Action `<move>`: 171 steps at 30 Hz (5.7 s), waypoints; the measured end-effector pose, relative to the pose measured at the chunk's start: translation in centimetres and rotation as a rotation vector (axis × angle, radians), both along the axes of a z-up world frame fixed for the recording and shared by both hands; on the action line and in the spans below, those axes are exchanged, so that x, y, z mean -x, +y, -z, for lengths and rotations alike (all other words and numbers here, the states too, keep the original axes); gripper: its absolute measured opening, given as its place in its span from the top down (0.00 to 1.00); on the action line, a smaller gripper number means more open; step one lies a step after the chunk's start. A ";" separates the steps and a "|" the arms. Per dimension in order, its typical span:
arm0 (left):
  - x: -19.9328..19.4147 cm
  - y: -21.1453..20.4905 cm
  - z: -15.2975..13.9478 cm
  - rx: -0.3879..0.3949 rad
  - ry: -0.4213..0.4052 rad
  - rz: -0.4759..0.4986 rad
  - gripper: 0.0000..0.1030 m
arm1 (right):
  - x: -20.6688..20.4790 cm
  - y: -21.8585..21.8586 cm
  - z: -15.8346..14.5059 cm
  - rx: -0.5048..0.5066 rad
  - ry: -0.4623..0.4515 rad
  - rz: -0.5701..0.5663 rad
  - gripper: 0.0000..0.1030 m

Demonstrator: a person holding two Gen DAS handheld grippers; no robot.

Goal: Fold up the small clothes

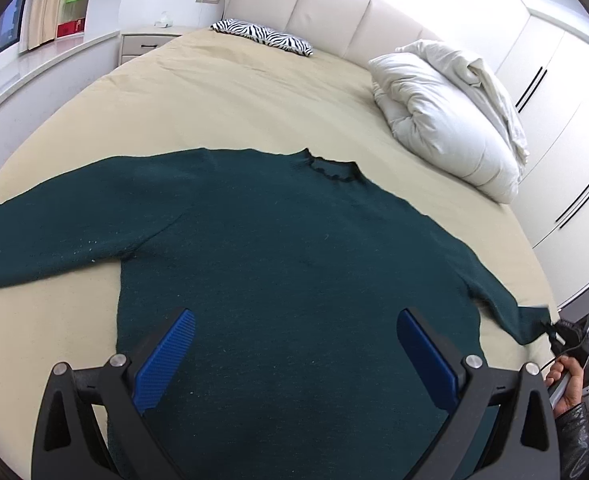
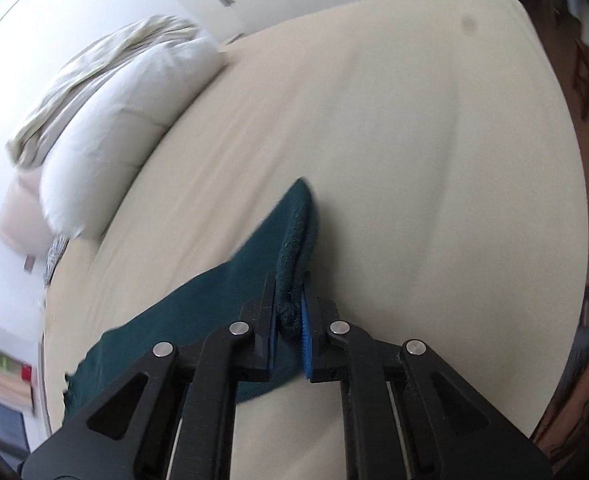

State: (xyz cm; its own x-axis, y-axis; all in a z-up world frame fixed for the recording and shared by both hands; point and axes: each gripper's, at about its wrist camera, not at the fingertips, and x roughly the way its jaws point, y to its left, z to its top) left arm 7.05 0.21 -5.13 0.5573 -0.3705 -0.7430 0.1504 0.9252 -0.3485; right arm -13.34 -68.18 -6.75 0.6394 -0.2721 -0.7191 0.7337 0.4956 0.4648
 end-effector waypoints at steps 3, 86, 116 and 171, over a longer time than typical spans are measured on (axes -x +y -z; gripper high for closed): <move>-0.1 0.3 -0.2 0.032 -0.004 0.008 0.01 | -4.2 4.1 -3.1 0.084 -0.002 -0.152 0.92; -16.0 -3.7 8.5 -0.088 -0.029 0.099 0.90 | -26.9 19.4 4.4 0.077 0.192 -0.630 0.79; -15.8 -3.2 9.1 -0.059 -0.061 0.086 0.86 | -20.3 21.7 3.5 0.165 0.300 -0.688 0.64; 1.3 39.9 11.9 0.799 0.000 -1.071 0.77 | -8.4 43.3 -6.1 0.039 -0.173 -0.856 0.19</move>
State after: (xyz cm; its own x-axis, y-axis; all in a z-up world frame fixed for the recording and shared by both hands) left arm 5.73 40.07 -17.01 0.8446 -0.0842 -0.5288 -0.5169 0.1292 -0.8462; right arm -4.95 -24.88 -0.66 0.7344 0.3291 -0.5936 0.0226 0.8623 0.5060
